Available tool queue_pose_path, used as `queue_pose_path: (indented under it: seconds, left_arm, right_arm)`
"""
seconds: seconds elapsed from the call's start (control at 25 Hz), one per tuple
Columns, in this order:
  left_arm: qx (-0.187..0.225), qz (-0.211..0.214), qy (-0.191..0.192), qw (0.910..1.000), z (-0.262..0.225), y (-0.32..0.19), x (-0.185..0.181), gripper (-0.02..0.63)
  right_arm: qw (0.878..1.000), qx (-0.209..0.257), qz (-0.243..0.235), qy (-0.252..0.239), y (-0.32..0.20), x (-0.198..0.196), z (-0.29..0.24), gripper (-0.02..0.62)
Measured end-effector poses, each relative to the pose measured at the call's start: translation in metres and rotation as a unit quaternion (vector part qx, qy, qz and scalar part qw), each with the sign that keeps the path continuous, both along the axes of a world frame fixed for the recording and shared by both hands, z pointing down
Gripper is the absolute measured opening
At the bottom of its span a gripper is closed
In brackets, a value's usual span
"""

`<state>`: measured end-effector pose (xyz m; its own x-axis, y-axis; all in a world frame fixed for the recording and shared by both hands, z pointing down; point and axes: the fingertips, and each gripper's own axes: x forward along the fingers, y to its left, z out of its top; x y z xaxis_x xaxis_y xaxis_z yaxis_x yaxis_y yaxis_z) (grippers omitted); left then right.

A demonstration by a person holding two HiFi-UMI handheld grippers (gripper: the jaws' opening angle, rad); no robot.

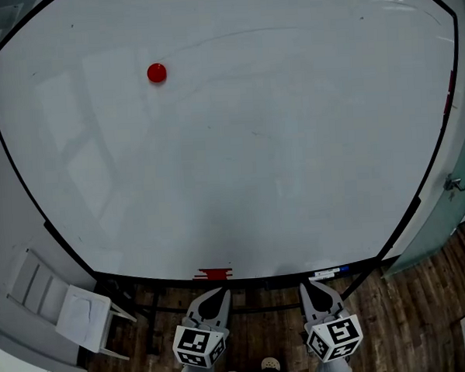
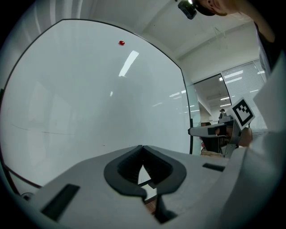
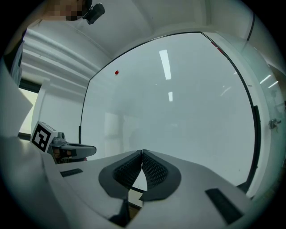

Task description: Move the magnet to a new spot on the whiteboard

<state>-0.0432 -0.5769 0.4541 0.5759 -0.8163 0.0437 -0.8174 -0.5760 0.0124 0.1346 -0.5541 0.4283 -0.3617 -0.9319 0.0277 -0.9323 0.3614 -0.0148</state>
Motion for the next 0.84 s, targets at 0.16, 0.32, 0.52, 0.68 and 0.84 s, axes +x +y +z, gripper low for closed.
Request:
queue_pose_path:
  seconds: [0.16,0.32,0.52,0.68,0.84]
  left_arm:
    - [0.000,-0.002,0.003,1.0000,0.000,-0.002,0.000,0.010]
    - [-0.002,-0.005,0.003,1.0000,0.002,-0.002,-0.002,0.010]
    - [-0.011,-0.009,0.001,0.9999,0.008,-0.003,-0.006,0.010]
    - [-0.014,-0.010,0.002,0.9999,0.010,-0.002,-0.007,0.009]
    - [-0.015,-0.014,0.002,0.9998,0.011,-0.002,-0.009,0.009]
  right_arm:
    - [1.000,-0.004,0.001,-0.007,-0.002,0.002,0.001,0.028]
    - [1.000,-0.008,0.004,-0.003,-0.003,0.003,0.003,0.028]
    - [1.000,-0.011,0.007,-0.002,-0.004,0.006,0.004,0.028]
    - [1.000,-0.011,0.008,-0.002,-0.004,0.006,0.004,0.028]
    - [1.000,-0.015,0.010,-0.003,-0.003,0.007,0.007,0.028]
